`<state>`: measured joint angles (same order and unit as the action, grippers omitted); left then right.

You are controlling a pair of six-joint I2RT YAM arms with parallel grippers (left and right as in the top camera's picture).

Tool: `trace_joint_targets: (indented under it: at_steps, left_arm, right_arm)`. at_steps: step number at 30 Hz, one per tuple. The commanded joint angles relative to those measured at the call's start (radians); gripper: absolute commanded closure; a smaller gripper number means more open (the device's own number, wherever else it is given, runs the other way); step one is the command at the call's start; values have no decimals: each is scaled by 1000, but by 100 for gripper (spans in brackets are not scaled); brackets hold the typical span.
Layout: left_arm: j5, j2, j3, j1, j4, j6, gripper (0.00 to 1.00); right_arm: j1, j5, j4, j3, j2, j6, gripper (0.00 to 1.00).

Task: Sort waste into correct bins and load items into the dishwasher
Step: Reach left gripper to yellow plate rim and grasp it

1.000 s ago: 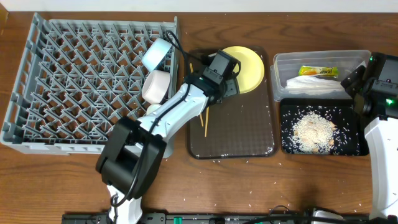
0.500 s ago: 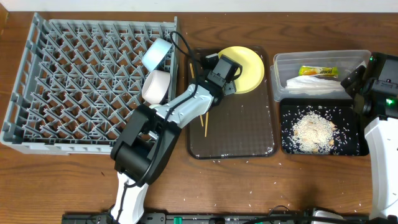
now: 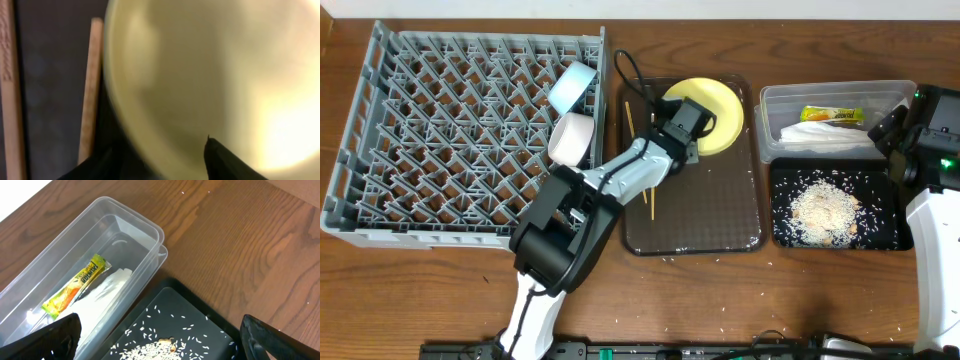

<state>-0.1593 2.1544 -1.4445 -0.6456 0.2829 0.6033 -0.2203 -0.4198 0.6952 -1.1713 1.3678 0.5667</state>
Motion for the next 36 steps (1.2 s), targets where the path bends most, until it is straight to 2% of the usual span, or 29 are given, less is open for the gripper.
trace_joint_targets:
  at_steps: [1, 2, 5, 6, 7, 9, 13, 15, 18, 24, 26, 28, 31, 34, 36]
  left_arm:
    - [82, 17, 6, -5, 71, -8, 58]
    - [104, 17, 6, -6, 83, -7, 64]
    - [196, 17, 4, -6, 118, 4, 63]
    - [203, 17, 4, -5, 126, 7, 58]
    - [200, 17, 4, -5, 137, 23, 48]
    - [201, 17, 4, 3, 134, 30, 42]
    - [195, 17, 19, 30, 72, 43, 42]
    - [166, 19, 35, 42, 27, 101, 42]
    - [159, 45, 38, 48, -50, 117, 42]
    - [172, 89, 38, 47, -65, 129, 43]
    - [171, 89, 38, 47, -65, 128, 54]
    - [171, 88, 38, 47, -65, 128, 71]
    - [169, 88, 38, 47, -65, 128, 85]
    - [166, 88, 38, 50, -65, 128, 92]
    - [167, 88, 38, 58, -64, 128, 92]
  right_arm:
    - [-1, -17, 1, -2, 5, 13, 1]
    - [-1, -17, 2, -2, 5, 13, 1]
    - [-1, -17, 1, -2, 5, 13, 1]
    - [-1, -17, 2, -2, 5, 13, 1]
    - [-1, -17, 1, -2, 5, 13, 1]
    - [-1, -17, 1, -2, 5, 13, 1]
    - [-1, -17, 1, -2, 5, 13, 1]
    - [-1, -17, 2, -2, 5, 13, 1]
    - [-1, -17, 2, -2, 5, 13, 1]
    - [-1, -17, 1, -2, 5, 13, 1]
    - [-1, -17, 1, -2, 5, 13, 1]
    - [-1, -17, 2, -2, 5, 13, 1]
    - [-1, -17, 1, -2, 5, 13, 1]
    - [-1, -17, 2, -2, 5, 13, 1]
    - [-1, -17, 1, -2, 5, 13, 1]
